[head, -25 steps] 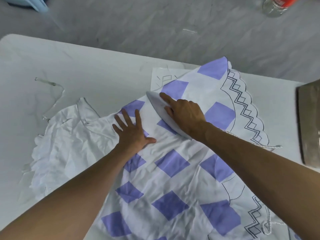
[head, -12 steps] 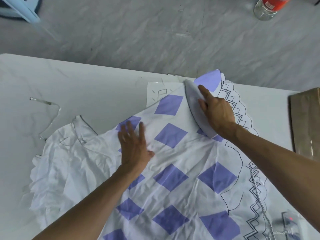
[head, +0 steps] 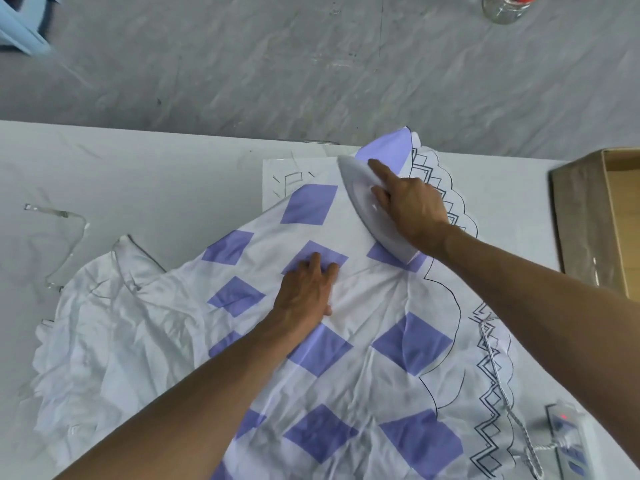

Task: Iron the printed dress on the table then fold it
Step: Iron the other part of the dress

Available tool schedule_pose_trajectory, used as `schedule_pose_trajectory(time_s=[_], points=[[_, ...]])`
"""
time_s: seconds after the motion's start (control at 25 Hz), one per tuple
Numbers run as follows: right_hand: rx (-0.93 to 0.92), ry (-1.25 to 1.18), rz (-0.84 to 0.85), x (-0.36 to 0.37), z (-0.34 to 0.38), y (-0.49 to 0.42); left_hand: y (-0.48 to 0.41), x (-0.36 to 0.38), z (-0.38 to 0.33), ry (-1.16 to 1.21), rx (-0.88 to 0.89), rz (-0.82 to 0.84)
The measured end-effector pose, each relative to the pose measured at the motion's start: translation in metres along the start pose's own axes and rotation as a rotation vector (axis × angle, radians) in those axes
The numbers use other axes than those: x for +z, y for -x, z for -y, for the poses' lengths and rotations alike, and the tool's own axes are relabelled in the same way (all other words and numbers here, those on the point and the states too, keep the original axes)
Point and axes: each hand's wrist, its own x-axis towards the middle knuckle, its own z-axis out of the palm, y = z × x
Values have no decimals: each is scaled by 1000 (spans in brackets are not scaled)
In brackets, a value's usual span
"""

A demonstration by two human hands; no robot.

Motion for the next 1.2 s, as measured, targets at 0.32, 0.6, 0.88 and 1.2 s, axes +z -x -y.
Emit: schedule_pose_trajectory(time_s=[0.32,0.6,0.88,1.2], points=[[168,-276,-94,-23,-49,33,-3,-8,-55,-63,252,-109],[194,-217,-136,-30,-97,62,-10,4,-125,-49,388,-93],[176,-175,-99,-30,-114,95,-5,12,-142,13,488,-89],[46,-106,-52,-25,-77,80,-16,-23,-68,165,-36,-447]])
